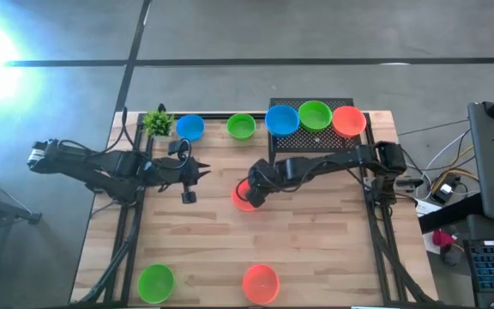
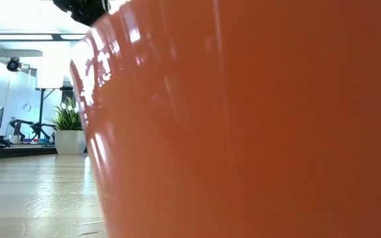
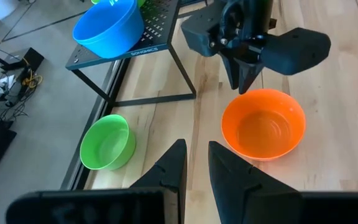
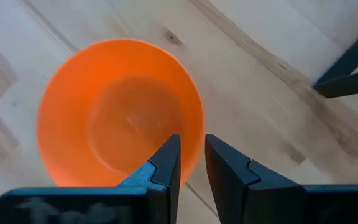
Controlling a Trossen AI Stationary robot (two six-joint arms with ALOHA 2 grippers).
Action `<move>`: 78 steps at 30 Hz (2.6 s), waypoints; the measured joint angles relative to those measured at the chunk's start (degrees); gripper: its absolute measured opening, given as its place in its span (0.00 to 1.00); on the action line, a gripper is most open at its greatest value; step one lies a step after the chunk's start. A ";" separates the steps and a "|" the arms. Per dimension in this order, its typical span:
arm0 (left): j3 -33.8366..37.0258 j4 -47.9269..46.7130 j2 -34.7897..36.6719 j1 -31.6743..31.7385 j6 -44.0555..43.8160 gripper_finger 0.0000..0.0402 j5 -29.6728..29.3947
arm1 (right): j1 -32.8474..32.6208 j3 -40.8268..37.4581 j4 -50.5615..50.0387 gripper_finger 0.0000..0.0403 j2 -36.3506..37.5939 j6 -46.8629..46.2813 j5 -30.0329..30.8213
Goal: Pick & Place Mini bowls
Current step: Stack the top orange bowl on the orange bowl on the shelf
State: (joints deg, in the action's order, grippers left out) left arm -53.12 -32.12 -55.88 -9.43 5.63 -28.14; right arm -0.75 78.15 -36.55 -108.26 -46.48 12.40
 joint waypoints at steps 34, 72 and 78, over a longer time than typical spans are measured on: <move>0.00 0.13 0.00 0.02 0.22 0.15 0.00 | -0.13 -0.70 0.25 0.02 -3.98 4.77 -0.87; 0.00 1.56 0.00 0.04 0.20 0.15 0.00 | -2.23 -0.64 -18.67 0.02 33.52 7.07 8.91; 0.00 1.78 0.00 0.04 0.20 0.15 0.00 | 0.25 -0.64 -23.20 0.02 39.86 6.99 13.63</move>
State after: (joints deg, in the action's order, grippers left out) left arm -53.12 -30.33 -55.88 -9.39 5.82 -28.14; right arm -0.51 77.52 -59.75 -68.40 -39.48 26.04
